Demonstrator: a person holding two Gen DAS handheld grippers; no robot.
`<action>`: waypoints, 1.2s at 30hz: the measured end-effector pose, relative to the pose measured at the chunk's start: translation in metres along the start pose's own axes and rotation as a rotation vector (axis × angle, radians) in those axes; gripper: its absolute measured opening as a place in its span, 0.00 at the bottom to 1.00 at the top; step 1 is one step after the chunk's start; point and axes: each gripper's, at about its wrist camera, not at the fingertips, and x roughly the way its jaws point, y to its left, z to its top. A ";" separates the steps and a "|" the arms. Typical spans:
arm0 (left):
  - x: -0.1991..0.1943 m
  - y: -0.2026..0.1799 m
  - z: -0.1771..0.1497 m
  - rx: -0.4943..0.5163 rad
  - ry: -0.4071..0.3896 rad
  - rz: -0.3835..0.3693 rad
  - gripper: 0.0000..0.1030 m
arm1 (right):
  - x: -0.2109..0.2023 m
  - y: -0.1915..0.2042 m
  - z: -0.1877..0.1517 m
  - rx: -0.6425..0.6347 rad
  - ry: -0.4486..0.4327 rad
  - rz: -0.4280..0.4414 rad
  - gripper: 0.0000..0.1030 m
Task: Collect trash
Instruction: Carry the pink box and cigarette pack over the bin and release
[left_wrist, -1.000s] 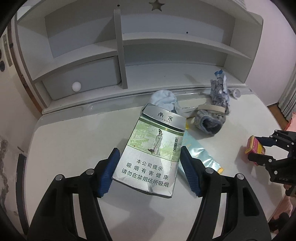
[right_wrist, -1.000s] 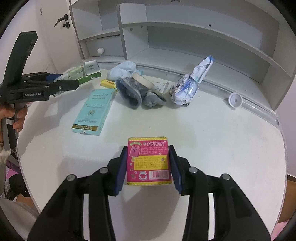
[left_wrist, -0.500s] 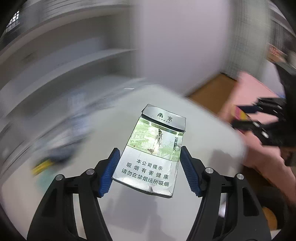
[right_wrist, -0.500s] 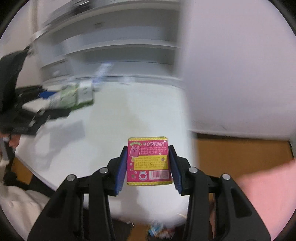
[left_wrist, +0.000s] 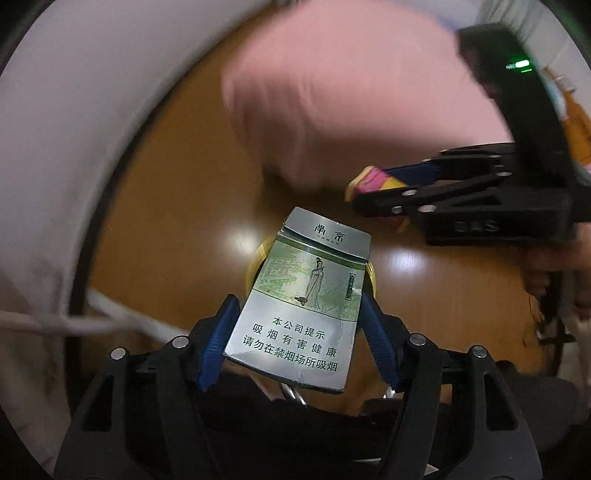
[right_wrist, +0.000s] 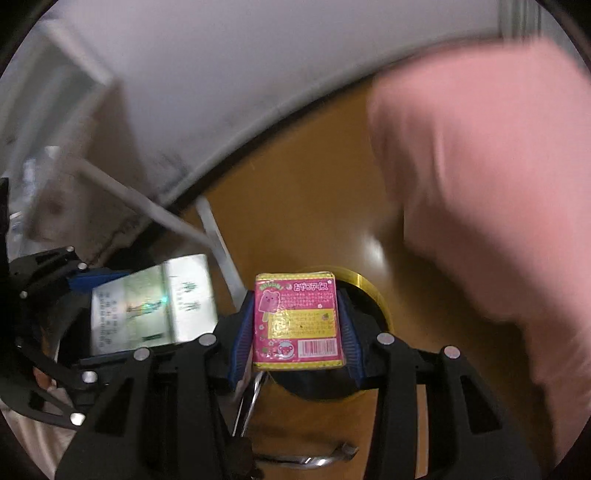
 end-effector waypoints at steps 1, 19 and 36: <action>0.031 0.003 0.002 -0.015 0.063 -0.008 0.63 | 0.027 -0.012 -0.008 0.037 0.049 0.010 0.41; 0.108 -0.005 -0.008 -0.026 0.144 -0.032 0.91 | 0.108 -0.081 -0.046 0.349 0.136 0.029 0.84; -0.287 0.114 -0.207 -0.486 -0.670 0.599 0.94 | -0.120 0.161 -0.037 -0.342 -0.740 -0.446 0.94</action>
